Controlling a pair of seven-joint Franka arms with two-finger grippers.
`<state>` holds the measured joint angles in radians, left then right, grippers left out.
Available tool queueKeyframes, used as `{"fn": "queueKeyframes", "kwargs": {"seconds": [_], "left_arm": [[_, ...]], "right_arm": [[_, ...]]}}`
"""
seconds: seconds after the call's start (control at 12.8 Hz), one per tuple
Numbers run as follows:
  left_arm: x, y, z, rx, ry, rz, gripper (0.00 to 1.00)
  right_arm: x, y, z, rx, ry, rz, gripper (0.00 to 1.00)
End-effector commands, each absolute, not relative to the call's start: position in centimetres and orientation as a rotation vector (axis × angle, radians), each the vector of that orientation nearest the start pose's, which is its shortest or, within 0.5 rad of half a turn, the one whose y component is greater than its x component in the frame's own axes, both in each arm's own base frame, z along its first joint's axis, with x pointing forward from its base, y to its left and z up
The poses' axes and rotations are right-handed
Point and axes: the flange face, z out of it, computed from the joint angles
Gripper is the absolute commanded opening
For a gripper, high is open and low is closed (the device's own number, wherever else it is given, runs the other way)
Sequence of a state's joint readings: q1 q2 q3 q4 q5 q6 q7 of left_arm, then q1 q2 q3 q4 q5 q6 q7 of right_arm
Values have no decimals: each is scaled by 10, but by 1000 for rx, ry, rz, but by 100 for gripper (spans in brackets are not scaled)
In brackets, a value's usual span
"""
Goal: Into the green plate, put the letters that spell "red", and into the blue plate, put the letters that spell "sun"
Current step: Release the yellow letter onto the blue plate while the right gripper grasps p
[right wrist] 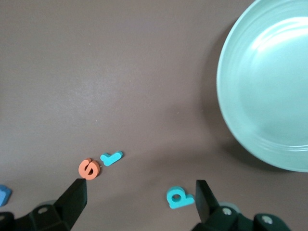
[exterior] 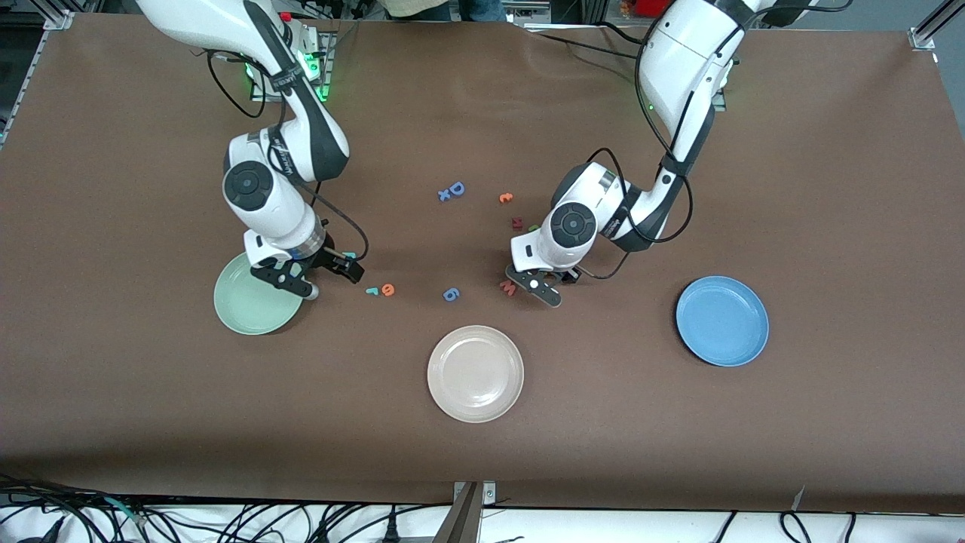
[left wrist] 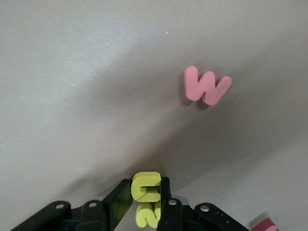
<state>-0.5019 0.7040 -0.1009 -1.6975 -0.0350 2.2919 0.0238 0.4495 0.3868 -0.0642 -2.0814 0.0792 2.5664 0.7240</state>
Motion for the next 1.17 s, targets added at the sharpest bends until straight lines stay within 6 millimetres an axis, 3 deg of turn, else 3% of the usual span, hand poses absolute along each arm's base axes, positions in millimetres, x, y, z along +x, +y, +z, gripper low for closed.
{"fn": "queueKeyframes", "kwargs": {"seconds": [0.0,0.16,0.31,0.55,0.7,0.86,0.94,1.02,1.1], "left_arm": [[569,-347,229,-3027,904,187,2],[597,-320,252,-2999,948,189,2],[631,-260,260,-2910,1030,164,2],[660,-168,257,-2917,1014,183,2],[669,-116,254,-2920,1008,201,2],[676,-49,240,-2937,1008,228,2],[677,-28,224,-2946,1012,252,2],[678,-25,220,-2946,1018,249,5],[680,-25,219,-2936,1029,220,18]], "right_arm": [[536,222,227,-2980,636,-165,100],[525,216,211,-2973,638,-191,100],[515,213,192,-2975,633,-204,100],[507,213,181,-2990,632,-178,100],[503,213,178,-2995,634,-166,100],[499,219,173,-2998,658,-145,99],[498,220,171,-3001,654,-142,99],[498,220,171,-3001,654,-141,95],[498,220,171,-3001,657,-139,92]]}}
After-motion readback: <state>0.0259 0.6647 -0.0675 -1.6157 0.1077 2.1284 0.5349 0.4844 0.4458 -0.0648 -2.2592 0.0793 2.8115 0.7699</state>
